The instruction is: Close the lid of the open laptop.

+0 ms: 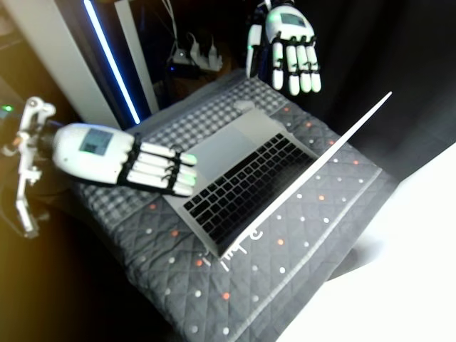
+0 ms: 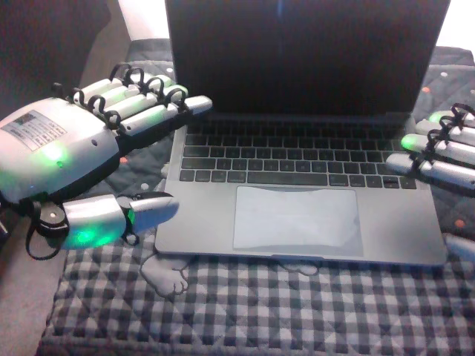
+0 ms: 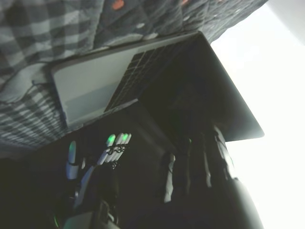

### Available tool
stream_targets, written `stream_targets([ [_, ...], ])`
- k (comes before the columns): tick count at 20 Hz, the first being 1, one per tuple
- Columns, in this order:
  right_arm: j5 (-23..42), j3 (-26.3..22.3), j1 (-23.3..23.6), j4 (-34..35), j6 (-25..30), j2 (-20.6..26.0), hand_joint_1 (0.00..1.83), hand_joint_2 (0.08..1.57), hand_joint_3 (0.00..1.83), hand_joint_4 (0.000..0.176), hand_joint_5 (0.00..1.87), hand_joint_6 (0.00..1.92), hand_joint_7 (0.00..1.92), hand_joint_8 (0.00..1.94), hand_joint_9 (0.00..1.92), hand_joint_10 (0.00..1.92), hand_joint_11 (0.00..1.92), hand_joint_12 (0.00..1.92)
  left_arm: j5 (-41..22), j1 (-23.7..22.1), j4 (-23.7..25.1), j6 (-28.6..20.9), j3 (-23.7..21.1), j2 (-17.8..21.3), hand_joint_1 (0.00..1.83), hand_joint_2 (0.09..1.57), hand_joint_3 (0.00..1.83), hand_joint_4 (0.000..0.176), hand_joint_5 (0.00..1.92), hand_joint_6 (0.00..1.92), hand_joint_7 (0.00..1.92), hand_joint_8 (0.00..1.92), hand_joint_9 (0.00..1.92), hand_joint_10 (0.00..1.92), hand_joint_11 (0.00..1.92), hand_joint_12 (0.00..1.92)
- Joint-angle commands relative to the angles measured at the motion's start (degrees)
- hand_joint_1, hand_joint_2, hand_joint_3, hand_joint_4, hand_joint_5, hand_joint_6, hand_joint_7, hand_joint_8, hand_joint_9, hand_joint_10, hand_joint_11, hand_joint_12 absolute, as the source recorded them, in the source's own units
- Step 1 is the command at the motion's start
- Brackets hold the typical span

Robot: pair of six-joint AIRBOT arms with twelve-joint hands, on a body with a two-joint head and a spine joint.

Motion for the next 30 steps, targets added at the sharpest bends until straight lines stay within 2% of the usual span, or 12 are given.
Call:
stream_targets([
  [1,6.37,-0.01,0.88,0.49,-0.14,0.63,0.00,1.43,0.03,0.000,0.00,0.00,0.00,0.00,0.00,0.00,0.00,0.00,-6.48,-0.89,0.07,0.05,-0.18,0.03,0.16,1.47,0.01,0.085,0.08,0.07,0.05,0.01,0.04,0.03,0.00,0.73],
  [5,6.40,-0.04,1.17,0.50,-0.13,0.68,0.00,1.46,0.03,0.000,0.00,0.00,0.00,0.00,0.00,0.00,0.00,0.00,-3.73,-0.91,1.89,-0.62,-0.56,-0.75,0.15,1.50,0.00,0.041,0.10,0.04,0.10,0.01,0.07,0.04,0.00,0.85],
  [8,6.82,-0.07,1.22,0.58,-0.12,0.75,0.00,1.48,0.04,0.000,0.00,0.00,0.00,0.00,0.00,0.00,0.00,0.00,0.35,-0.72,5.18,-3.28,-0.03,-2.65,0.10,1.52,0.00,0.012,0.09,0.02,0.08,0.01,0.06,0.03,0.00,0.60],
  [9,7.00,-0.07,1.23,0.61,-0.12,0.75,0.00,1.49,0.04,0.000,0.00,0.00,0.00,0.00,0.00,0.00,0.00,0.00,1.76,-0.55,6.19,-4.66,0.39,-3.29,0.15,1.50,0.00,0.000,0.12,0.03,0.13,0.02,0.10,0.04,0.00,0.82],
  [12,7.54,-0.05,1.30,0.62,-0.11,0.80,0.00,1.46,0.02,0.000,0.00,0.00,0.00,0.00,0.00,0.00,0.00,0.00,5.83,-0.32,9.94,-8.01,0.99,-4.89,0.27,1.47,0.00,0.000,0.12,0.01,0.16,0.01,0.13,0.04,0.00,0.75],
  [19,9.70,-0.03,1.82,0.82,0.23,0.87,0.02,1.47,0.01,0.085,0.00,0.00,0.00,0.00,0.00,0.00,0.00,0.00,9.16,2.00,12.49,-12.50,1.73,-7.14,0.15,1.46,0.00,0.003,0.14,0.01,0.19,0.01,0.20,0.04,0.00,0.97],
  [23,11.01,0.08,5.98,-0.30,0.63,0.82,0.05,1.47,0.00,0.070,0.00,0.00,0.00,0.00,0.00,0.00,0.00,0.00,9.07,2.04,12.49,-12.87,1.83,-7.25,0.08,1.49,0.01,0.000,0.12,0.00,0.16,0.01,0.17,0.02,0.00,0.88],
  [25,10.87,0.79,10.41,-1.73,0.62,-0.27,0.13,1.45,0.00,0.126,0.00,0.00,0.00,0.00,0.00,0.00,0.00,0.00,9.06,2.06,12.49,-12.87,1.87,-7.29,0.03,1.50,0.01,0.000,0.10,0.00,0.14,0.00,0.15,0.02,0.00,0.89],
  [26,10.59,1.25,11.62,-1.82,0.62,-0.83,0.12,1.42,0.00,0.119,0.00,0.00,0.00,0.00,0.00,0.00,0.00,0.00,9.07,2.09,12.49,-12.88,1.94,-7.42,0.00,1.50,0.00,0.008,0.08,0.00,0.13,0.00,0.14,0.01,0.00,0.92],
  [27,9.53,2.49,14.15,-1.76,0.62,-2.21,0.18,1.40,0.00,0.019,0.00,0.00,0.00,0.00,0.00,0.00,0.00,0.00,9.29,2.11,12.49,-12.89,2.12,-7.76,0.00,1.50,0.00,0.014,0.07,0.00,0.13,0.00,0.14,0.01,0.00,0.89],
  [29,7.43,4.06,17.65,-1.73,0.55,-3.76,0.24,1.42,0.00,0.039,0.00,0.00,0.00,0.00,0.00,0.00,0.00,0.00,9.45,2.12,12.49,-12.90,2.19,-7.93,0.01,1.50,0.00,0.029,0.07,0.01,0.13,0.00,0.13,0.01,0.00,0.85],
  [30,6.73,4.61,19.05,-1.74,0.14,-4.35,0.22,1.40,0.01,0.071,0.00,0.00,0.00,0.00,0.02,0.00,0.00,0.68,9.43,2.14,12.49,-12.91,2.21,-7.99,0.00,1.49,0.00,0.043,0.05,0.00,0.10,0.00,0.11,0.00,0.00,0.80],
])
